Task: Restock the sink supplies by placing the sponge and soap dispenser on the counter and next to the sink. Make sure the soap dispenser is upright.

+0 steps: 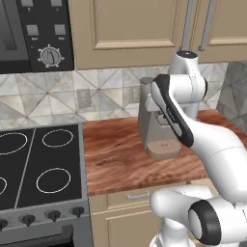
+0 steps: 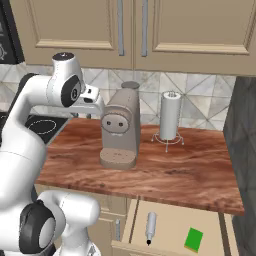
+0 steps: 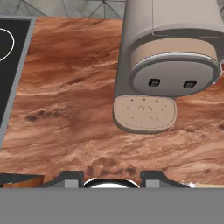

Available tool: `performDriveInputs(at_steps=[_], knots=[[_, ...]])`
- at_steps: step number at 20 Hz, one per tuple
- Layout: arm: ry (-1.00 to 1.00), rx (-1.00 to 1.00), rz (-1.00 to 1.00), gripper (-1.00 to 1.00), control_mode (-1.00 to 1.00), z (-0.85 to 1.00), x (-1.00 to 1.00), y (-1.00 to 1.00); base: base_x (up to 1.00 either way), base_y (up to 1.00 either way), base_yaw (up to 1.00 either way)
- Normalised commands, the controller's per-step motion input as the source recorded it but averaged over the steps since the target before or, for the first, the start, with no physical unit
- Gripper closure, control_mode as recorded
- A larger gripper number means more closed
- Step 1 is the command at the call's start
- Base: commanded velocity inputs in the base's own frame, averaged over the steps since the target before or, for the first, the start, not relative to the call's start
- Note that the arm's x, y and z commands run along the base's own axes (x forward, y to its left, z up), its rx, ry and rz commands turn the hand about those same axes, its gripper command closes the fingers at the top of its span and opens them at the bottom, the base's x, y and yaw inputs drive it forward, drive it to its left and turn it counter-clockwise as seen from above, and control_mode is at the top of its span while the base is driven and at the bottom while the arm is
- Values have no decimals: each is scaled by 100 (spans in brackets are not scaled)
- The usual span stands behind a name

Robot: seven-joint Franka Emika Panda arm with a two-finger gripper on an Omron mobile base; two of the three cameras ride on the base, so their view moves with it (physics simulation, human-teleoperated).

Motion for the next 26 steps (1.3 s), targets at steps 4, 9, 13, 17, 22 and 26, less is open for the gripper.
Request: performDriveInputs(at_steps=[4, 9, 13, 17, 22, 26], knots=[[0, 0, 0, -100, 100, 0, 0, 0, -19, 0, -4], [0, 0, 0, -100, 100, 0, 0, 0, -29, 25, -45], [0, 0, 0, -100, 100, 0, 0, 0, 0, 39, -50], [0, 0, 0, -100, 100, 0, 0, 0, 14, 35, -43], [0, 0, 0, -100, 100, 0, 0, 0, 35, 54, -25], [0, 0, 0, -100, 100, 0, 0, 0, 2, 32, -12]])
